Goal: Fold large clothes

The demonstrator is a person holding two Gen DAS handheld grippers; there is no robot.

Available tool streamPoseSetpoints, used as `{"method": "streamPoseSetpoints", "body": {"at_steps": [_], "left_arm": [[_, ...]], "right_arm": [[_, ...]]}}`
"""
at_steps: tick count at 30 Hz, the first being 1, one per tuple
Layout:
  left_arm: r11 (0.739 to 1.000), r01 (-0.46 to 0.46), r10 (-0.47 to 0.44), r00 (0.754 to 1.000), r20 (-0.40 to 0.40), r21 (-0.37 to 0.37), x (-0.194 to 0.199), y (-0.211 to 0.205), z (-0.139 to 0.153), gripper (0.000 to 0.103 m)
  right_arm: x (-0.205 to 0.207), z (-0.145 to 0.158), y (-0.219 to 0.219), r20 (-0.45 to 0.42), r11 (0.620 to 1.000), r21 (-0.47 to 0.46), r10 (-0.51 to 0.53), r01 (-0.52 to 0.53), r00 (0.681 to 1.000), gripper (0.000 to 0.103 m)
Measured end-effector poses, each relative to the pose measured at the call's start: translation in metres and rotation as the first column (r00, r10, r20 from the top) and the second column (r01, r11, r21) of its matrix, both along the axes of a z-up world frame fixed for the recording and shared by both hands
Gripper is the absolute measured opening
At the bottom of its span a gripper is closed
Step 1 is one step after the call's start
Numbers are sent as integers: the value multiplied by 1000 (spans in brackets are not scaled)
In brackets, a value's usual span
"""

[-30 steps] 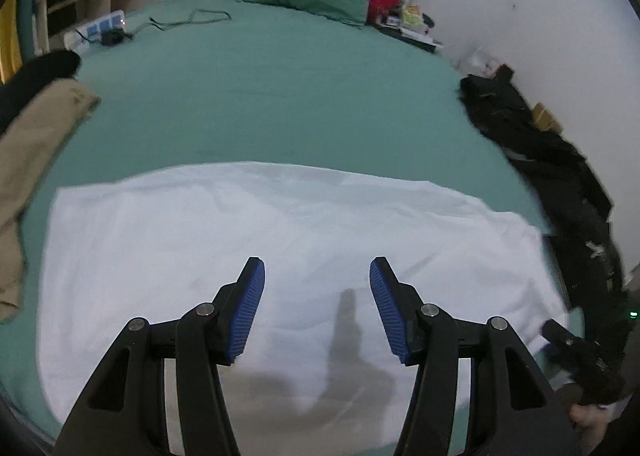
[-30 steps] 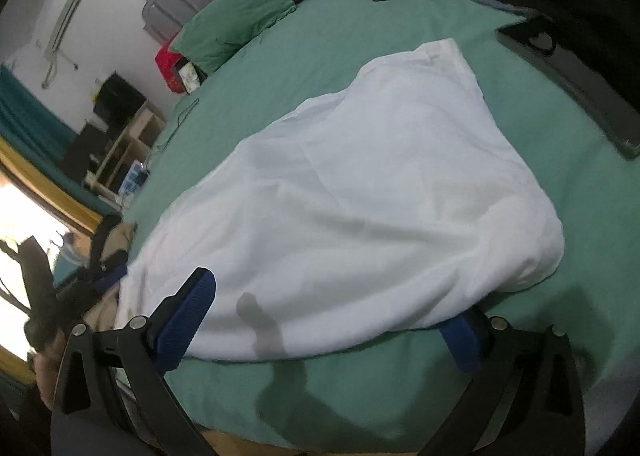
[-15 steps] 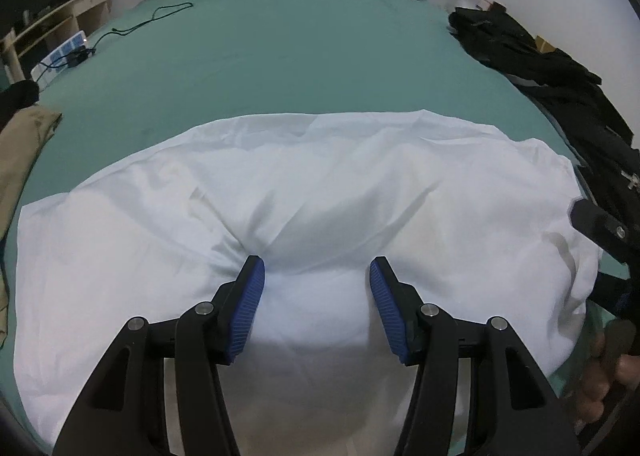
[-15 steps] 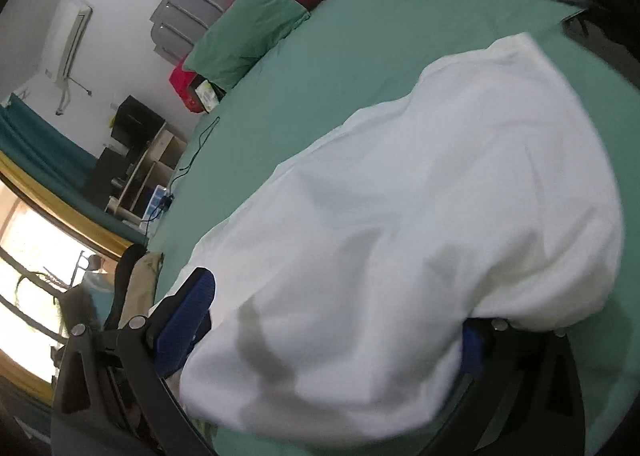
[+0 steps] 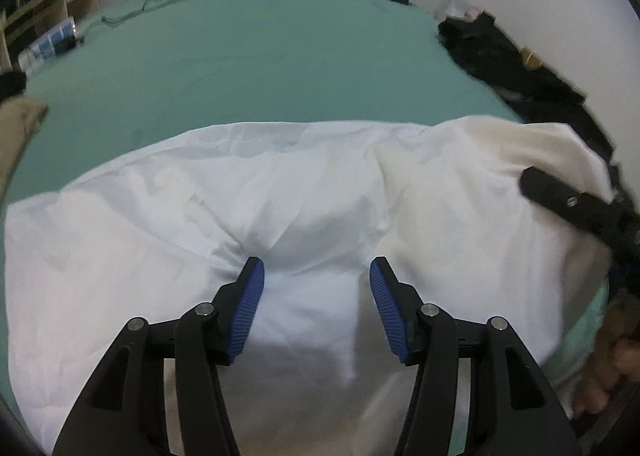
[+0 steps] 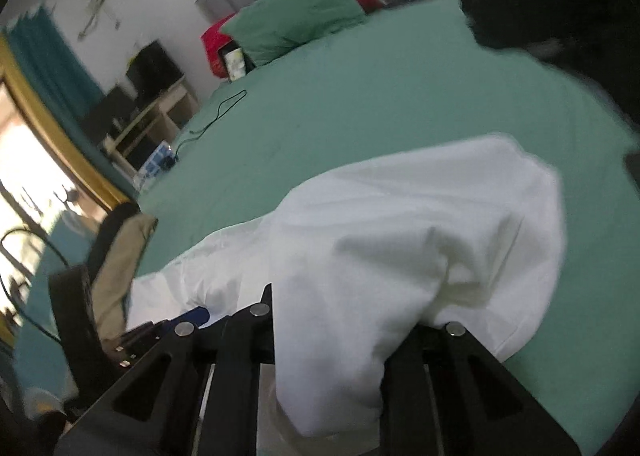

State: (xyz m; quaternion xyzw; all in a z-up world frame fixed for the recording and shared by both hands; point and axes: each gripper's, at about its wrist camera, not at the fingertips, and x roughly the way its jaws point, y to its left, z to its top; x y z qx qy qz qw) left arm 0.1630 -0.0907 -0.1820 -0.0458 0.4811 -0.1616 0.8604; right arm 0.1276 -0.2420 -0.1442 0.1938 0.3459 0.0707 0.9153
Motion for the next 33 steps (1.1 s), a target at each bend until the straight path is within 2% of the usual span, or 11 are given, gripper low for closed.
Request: {"method": "streamPoseSetpoints", "body": {"at_steps": [4, 8, 12, 16, 19, 23, 25, 27, 28, 30, 33], "left_arm": [[996, 0, 2, 1000, 23, -92, -7, 38, 18, 58], [998, -67, 66, 993, 101, -1, -14, 81, 39, 58], [987, -162, 164, 977, 133, -26, -16, 140, 51, 58], [964, -265, 266, 953, 147, -23, -18, 194, 47, 58], [949, -310, 297, 939, 174, 56, -16, 224, 43, 58], [942, -330, 318, 937, 143, 67, -12, 254, 38, 58], [940, -337, 329, 936, 123, 54, -11, 265, 36, 58], [938, -344, 340, 935, 102, 35, -14, 275, 36, 58], [936, -350, 345, 934, 95, 33, -16, 279, 37, 58], [934, -357, 353, 931, 93, 31, -20, 285, 41, 58], [935, -352, 347, 931, 110, 28, -28, 284, 46, 58]], "right_arm": [[6, 21, 31, 3, 990, -138, 20, -19, 1000, 17], [17, 31, 68, -22, 972, -230, 46, -50, 999, 17], [22, 38, 103, -30, 942, -325, 76, -82, 997, 17], [33, 35, 150, -94, 900, -397, 158, -182, 983, 17], [36, 27, 183, -137, 870, -424, 213, -252, 967, 18], [36, 7, 220, -204, 825, -450, 279, -343, 938, 21], [33, -5, 239, -245, 785, -474, 317, -398, 916, 25], [28, -10, 256, -263, 748, -503, 345, -433, 901, 40], [26, -11, 264, -267, 741, -490, 374, -460, 888, 47], [22, -6, 273, -250, 764, -369, 467, -530, 848, 75], [9, -1, 294, -223, 723, -331, 564, -606, 795, 85]]}}
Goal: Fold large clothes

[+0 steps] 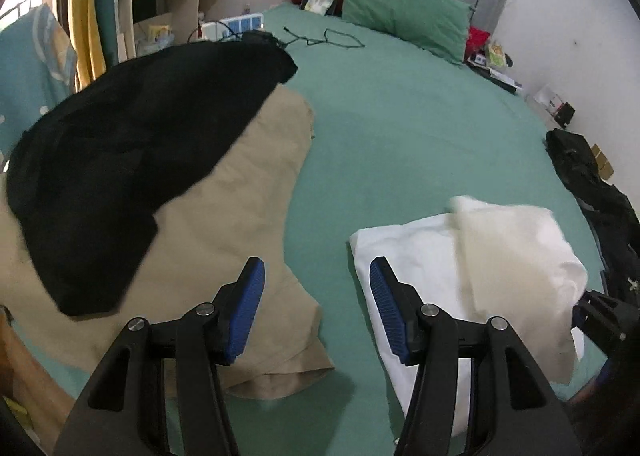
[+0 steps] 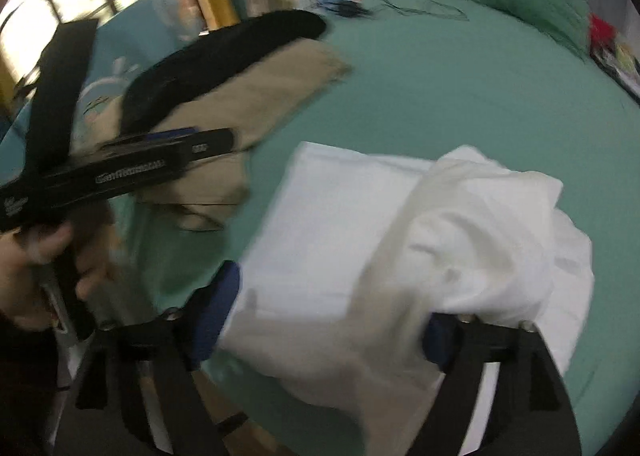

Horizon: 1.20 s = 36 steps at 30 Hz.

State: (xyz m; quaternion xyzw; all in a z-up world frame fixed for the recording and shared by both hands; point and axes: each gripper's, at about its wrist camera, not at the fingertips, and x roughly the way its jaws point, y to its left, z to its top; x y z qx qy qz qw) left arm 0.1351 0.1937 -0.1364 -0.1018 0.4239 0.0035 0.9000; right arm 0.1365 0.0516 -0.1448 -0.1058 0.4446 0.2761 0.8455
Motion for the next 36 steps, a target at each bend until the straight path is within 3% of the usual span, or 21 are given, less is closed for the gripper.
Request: {"method": "streamPoseSetpoints", "body": {"at_steps": [2, 6, 10, 12, 16, 20, 22, 24, 25, 26, 27, 32, 34, 35, 36], "left_arm": [[1000, 8, -8, 1000, -7, -11, -3, 1, -1, 58], [999, -11, 9, 1000, -23, -51, -7, 9, -3, 58], [993, 8, -7, 1000, 5, -114, -9, 4, 1, 58], [988, 51, -50, 999, 15, -144, -7, -8, 1, 58], [982, 133, -135, 991, -6, -132, 0, -37, -9, 58], [980, 180, -193, 967, -169, -90, 15, -70, -43, 58], [983, 158, -175, 959, -223, -90, 17, -76, -57, 58], [981, 153, -174, 963, -205, -115, 9, -77, -61, 55], [978, 161, -185, 964, -193, -134, 6, -77, -59, 47], [973, 171, -198, 962, -188, -153, 3, -78, -58, 17], [973, 173, -199, 962, -184, -151, -2, -79, -57, 8], [982, 174, -184, 970, -158, -77, -25, -90, -50, 5], [985, 160, -167, 973, -161, -60, -32, -91, -51, 5], [987, 148, -155, 974, -167, -57, -35, -90, -53, 5], [989, 134, -143, 974, -178, -61, -36, -87, -57, 5]], "right_arm": [[-9, -4, 13, -8, 997, -4, 82, -82, 997, 86], [-19, -23, 21, -144, 984, 67, 170, -162, 975, 86], [-42, -17, 15, -95, 979, 75, 197, -190, 976, 86], [-48, -12, 4, -72, 983, 84, 172, -165, 983, 86], [-53, 5, -43, -29, 987, 146, 70, -65, 997, 86], [-48, 14, -110, -10, 974, 196, -117, 117, 993, 86], [-46, 10, -147, -12, 951, 208, -233, 230, 972, 86], [-45, 3, -178, -34, 922, 221, -320, 320, 947, 86], [-44, -3, -195, -53, 901, 230, -365, 367, 930, 86], [-44, -8, -207, -70, 886, 241, -392, 397, 917, 86], [-44, -14, -219, -92, 868, 261, -414, 423, 906, 86], [-38, -37, -255, -215, 784, 409, -414, 466, 885, 86], [-37, -47, -258, -273, 734, 472, -405, 488, 873, 85], [-36, -50, -256, -288, 719, 494, -396, 489, 872, 83], [-36, -53, -253, -292, 709, 512, -387, 484, 875, 72]]}}
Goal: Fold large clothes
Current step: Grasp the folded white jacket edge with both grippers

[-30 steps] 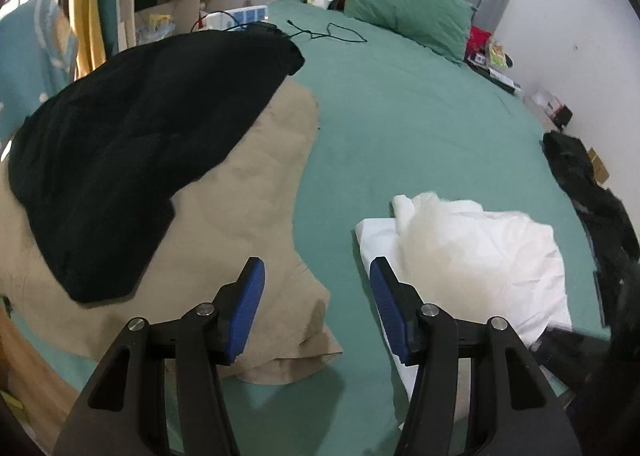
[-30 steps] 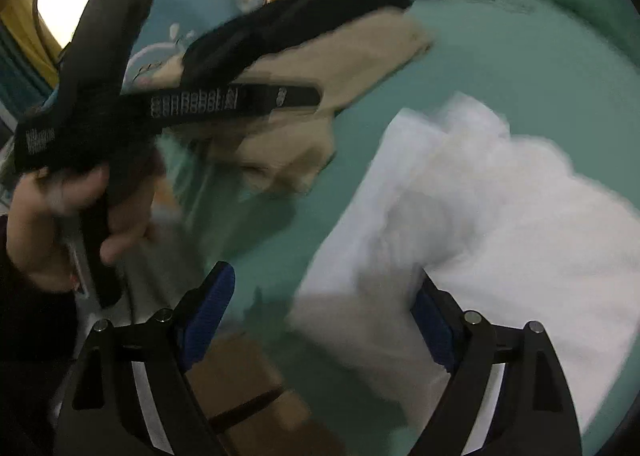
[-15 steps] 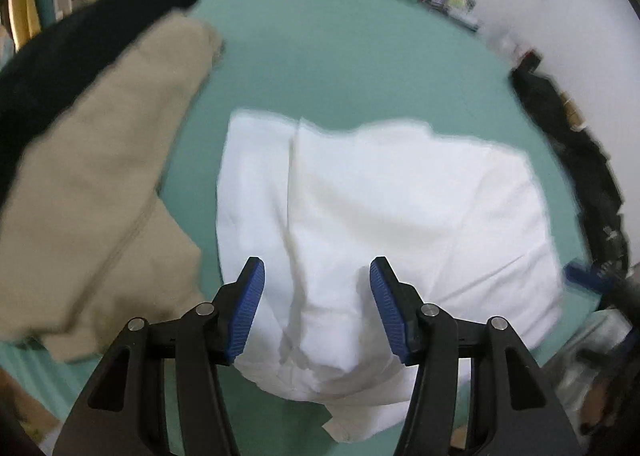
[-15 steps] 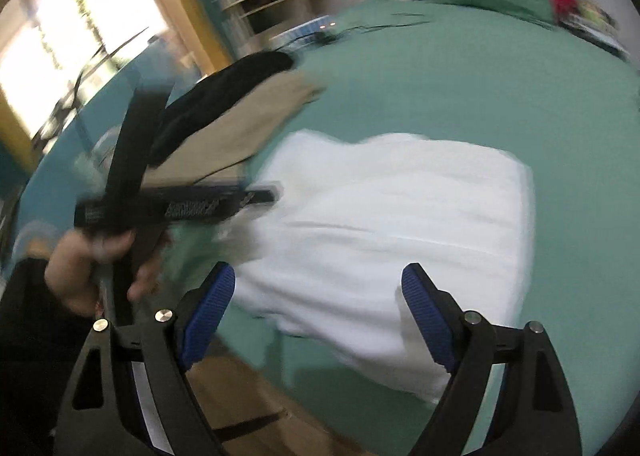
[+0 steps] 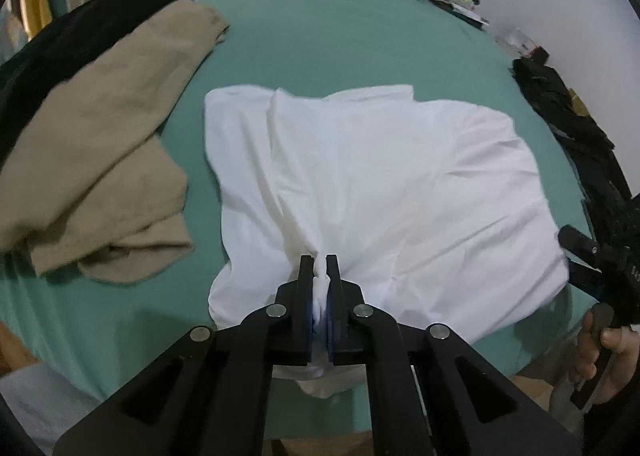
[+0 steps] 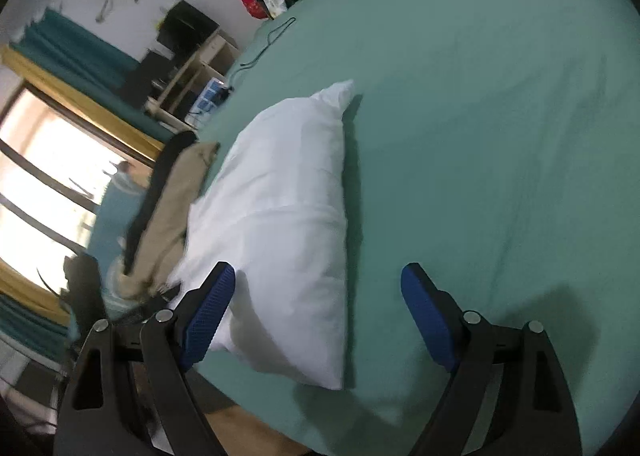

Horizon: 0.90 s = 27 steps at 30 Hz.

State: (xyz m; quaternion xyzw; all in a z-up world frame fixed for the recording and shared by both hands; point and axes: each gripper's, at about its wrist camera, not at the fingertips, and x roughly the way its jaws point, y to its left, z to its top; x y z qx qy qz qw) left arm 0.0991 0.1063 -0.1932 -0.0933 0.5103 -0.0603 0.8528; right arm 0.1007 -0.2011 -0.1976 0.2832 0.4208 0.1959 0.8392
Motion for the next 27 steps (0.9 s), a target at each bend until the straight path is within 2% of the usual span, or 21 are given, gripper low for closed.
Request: {"method": "streamPoseSetpoints", "body": {"at_steps": [3, 4, 5, 6, 7, 8, 9, 13, 16, 19, 23, 27], "left_arm": [[998, -37, 36, 999, -18, -47, 0, 7, -4, 6], [997, -50, 49, 998, -25, -57, 0, 8, -5, 8], [996, -57, 56, 998, -25, -63, -1, 8, -4, 12], [996, -65, 64, 998, -22, -63, -3, 8, -3, 17], [996, -68, 67, 998, -16, -58, -6, 6, -2, 21], [996, -67, 67, 998, -5, -52, -9, 4, -1, 33], [997, -63, 63, 998, 4, -45, -11, 1, 1, 43], [998, -10, 13, 999, 45, -57, -16, -14, 10, 45], [997, 1, 5, 996, 84, -77, -19, -23, 19, 48], [996, -34, 43, 994, 100, -87, -16, -23, 21, 57], [994, -69, 76, 993, 86, -82, -8, -26, 18, 58], [998, -42, 45, 997, 70, -47, -4, -37, 11, 58]], "right_arm": [[-3, -11, 23, -10, 998, 24, 54, -54, 998, 50], [-7, -14, 31, 1, 999, 8, 53, -53, 999, 46], [-8, -16, 36, 11, 999, -21, 45, -45, 999, 35], [-12, -16, 39, 14, 998, -48, 38, -37, 999, 24], [-12, -17, 36, 9, 998, -44, 34, -34, 999, 20], [-13, -16, 32, 2, 999, -43, 29, -29, 1000, 17], [-14, -14, 32, 4, 998, -57, 31, -31, 1000, 16], [-27, 10, 27, 35, 977, -213, 38, -30, 999, 15], [-38, 19, 16, 37, 956, -295, 24, -12, 999, 15], [-51, 22, 4, 29, 941, -337, 1, 9, 1000, 15], [-70, 16, -16, 14, 933, -359, -27, 30, 1000, 15], [-69, 14, -20, -2, 932, -360, -36, 33, 999, 18]]}}
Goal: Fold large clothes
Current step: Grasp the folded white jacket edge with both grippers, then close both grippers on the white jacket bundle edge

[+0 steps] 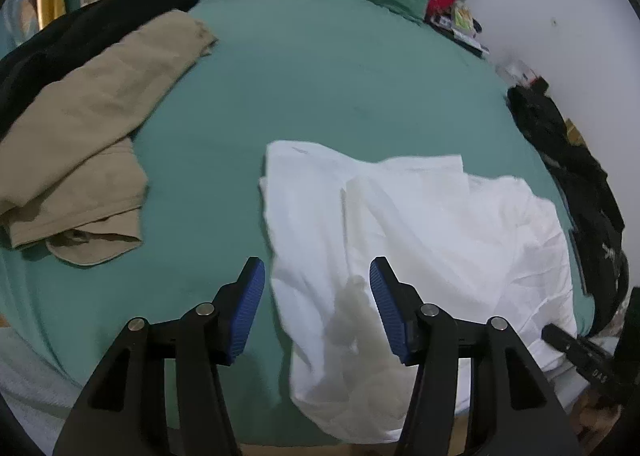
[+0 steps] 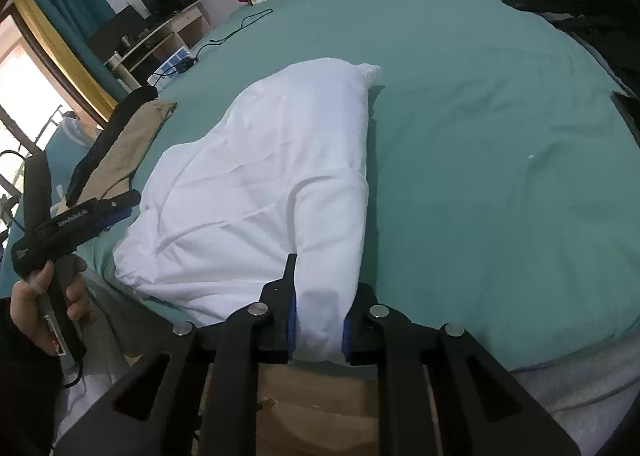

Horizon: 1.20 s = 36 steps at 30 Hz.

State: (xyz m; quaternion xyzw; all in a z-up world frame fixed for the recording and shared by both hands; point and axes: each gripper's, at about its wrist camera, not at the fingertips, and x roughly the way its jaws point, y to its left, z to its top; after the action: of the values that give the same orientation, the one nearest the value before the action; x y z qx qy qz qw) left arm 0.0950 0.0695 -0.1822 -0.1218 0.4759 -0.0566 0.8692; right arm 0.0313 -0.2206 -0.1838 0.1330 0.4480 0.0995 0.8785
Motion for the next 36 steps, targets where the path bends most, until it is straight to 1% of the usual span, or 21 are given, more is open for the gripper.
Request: {"method": "streamPoseSetpoints", "body": {"at_steps": [3, 7, 11, 13, 14, 15, 17, 18, 19, 20, 21, 23, 26, 27, 28, 30, 31, 32, 34, 35, 36], "left_arm": [[1000, 12, -12, 1000, -13, 13, 2, -4, -4, 58], [1000, -15, 15, 1000, -13, -11, 5, 7, -5, 58], [997, -50, 48, 999, -24, -51, 11, 19, -1, 58], [997, -56, 56, 998, -9, -49, 15, 23, 1, 59], [997, -62, 61, 998, -6, -53, 16, 25, 1, 62], [995, -68, 68, 998, -9, -66, 18, 26, -2, 63], [988, -79, 72, 996, -58, -132, 23, 29, -16, 63], [985, -86, 74, 994, -82, -149, 26, 27, -22, 63], [986, -86, 77, 994, -72, -139, 26, 25, -22, 63], [989, -64, 58, 997, -55, -129, 27, 19, -20, 63], [989, -31, 23, 998, -55, -148, 28, 14, -20, 63], [978, 22, -39, 996, -76, -208, 29, 6, -24, 63], [962, 36, -61, 995, -85, -270, 27, 0, -26, 70], [943, 48, -81, 993, -90, -329, 28, -1, -27, 71], [917, 61, -106, 990, -94, -394, 29, -3, -29, 71], [853, 78, -150, 984, -99, -517, 29, -7, -35, 71], [835, 84, -165, 981, -102, -544, 29, -12, -38, 71], [829, 92, -178, 978, -105, -552, 28, -17, -40, 71], [836, 114, -193, 977, -94, -537, 27, -27, -40, 74], [836, 122, -198, 976, -87, -535, 27, -32, -39, 78], [830, 131, -207, 975, -81, -543, 27, -36, -37, 79]], "right_arm": [[1, 6, 0, 17, 1000, 1, -2, 2, 1000, 22], [0, 16, -3, 47, 1000, -3, 4, -4, 999, 34], [-1, 26, -10, 91, 999, -25, -23, 26, 996, 47], [2, 33, -14, 120, 999, -11, -33, 35, 992, 53], [4, 35, -15, 127, 999, -3, -37, 38, 991, 56], [6, 36, -16, 130, 999, 3, -44, 43, 991, 57], [12, 36, -18, 130, 999, 7, -47, 47, 990, 58], [15, 35, -17, 126, 999, 7, -44, 44, 991, 58], [18, 31, -17, 118, 999, 6, -41, 41, 992, 58], [21, 28, -18, 109, 999, 8, -40, 39, 993, 58], [24, 25, -20, 99, 999, 13, -41, 40, 994, 58], [28, 17, -24, 79, 999, 31, -44, 42, 996, 58], [36, 7, -24, 48, 999, 27, -42, 41, 998, 58], [38, 4, -22, 42, 999, 21, -40, 39, 998, 59], [40, 1, -21, 36, 999, 11, -39, 39, 999, 59], [44, -3, -19, 28, 999, 4, -37, 37, 999, 61], [45, -4, -17, 27, 999, -9, -34, 34, 999, 62], [46, -4, -15, 29, 999, -22, -31, 31, 999, 62], [47, -4, -12, 33, 998, -50, -31, 33, 999, 63], [47, -5, -11, 33, 998, -55, -33, 35, 999, 63], [47, -6, -10, 32, 998, -57, -34, 36, 999, 63]]}}
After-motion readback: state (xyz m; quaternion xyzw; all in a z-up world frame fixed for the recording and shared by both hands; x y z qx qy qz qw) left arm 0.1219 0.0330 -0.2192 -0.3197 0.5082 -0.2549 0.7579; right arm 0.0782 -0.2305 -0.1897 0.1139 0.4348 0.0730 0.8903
